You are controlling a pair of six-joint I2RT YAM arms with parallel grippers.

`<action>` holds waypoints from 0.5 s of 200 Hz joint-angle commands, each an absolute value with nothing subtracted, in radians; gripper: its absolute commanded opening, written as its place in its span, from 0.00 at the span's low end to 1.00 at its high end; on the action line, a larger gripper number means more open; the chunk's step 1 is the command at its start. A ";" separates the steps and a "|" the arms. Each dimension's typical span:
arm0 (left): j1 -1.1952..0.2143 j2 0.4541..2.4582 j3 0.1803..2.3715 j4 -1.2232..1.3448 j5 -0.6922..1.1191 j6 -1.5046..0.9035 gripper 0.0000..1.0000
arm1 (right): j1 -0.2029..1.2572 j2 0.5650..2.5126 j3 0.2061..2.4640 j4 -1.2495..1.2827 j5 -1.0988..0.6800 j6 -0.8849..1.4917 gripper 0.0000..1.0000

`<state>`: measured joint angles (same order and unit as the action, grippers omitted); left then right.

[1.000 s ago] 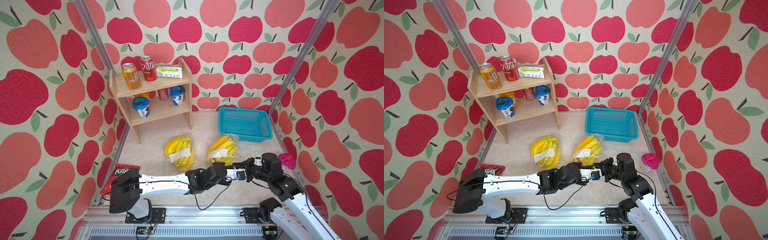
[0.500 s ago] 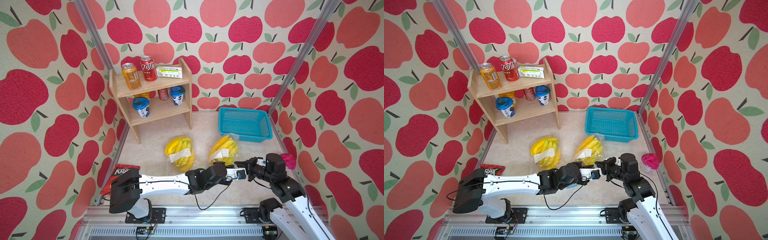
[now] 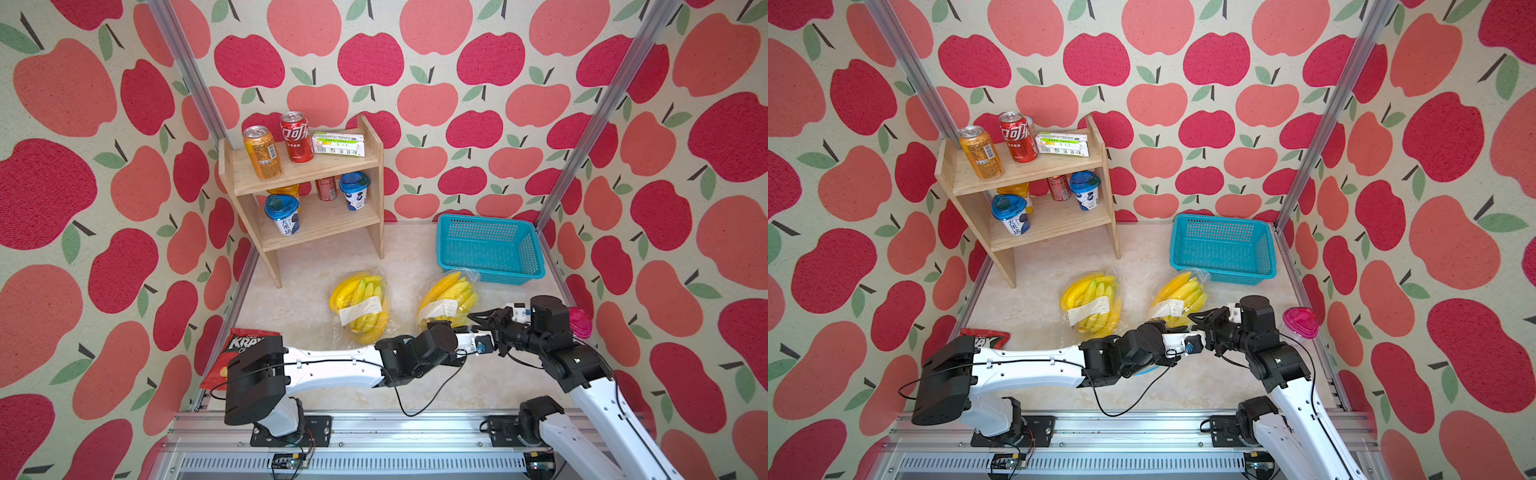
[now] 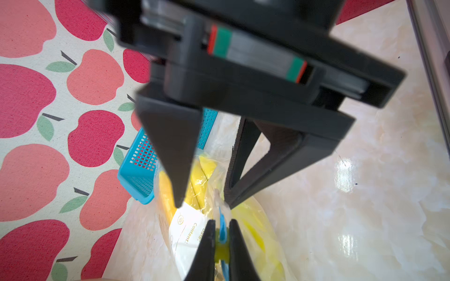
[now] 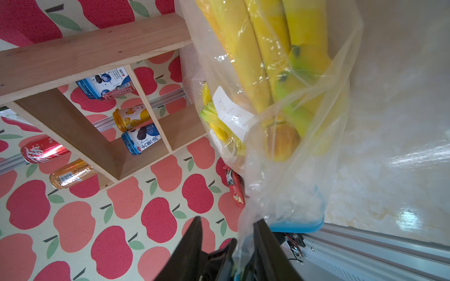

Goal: Open the zip-top bag and take out the banana
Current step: Unzip the zipper on the zipper food storage bag.

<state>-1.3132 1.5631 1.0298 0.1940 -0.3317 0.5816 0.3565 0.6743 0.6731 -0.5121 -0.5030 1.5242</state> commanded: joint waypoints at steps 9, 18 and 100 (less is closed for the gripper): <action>-1.304 1.570 1.082 0.146 -0.359 0.582 0.00 | 0.350 0.706 0.776 -0.620 -0.538 1.372 0.59; -1.304 1.570 1.086 0.150 -0.358 0.586 0.00 | 0.350 0.710 0.788 -0.633 -0.541 1.365 0.59; -1.304 1.571 1.095 0.161 -0.364 0.613 0.00 | 0.349 0.727 0.737 -0.659 -0.639 1.365 0.42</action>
<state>-1.3098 1.5703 1.0618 0.1452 -0.3443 0.5964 0.3504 0.7158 0.7094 -0.5617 -0.5777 1.4292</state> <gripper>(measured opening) 0.116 0.407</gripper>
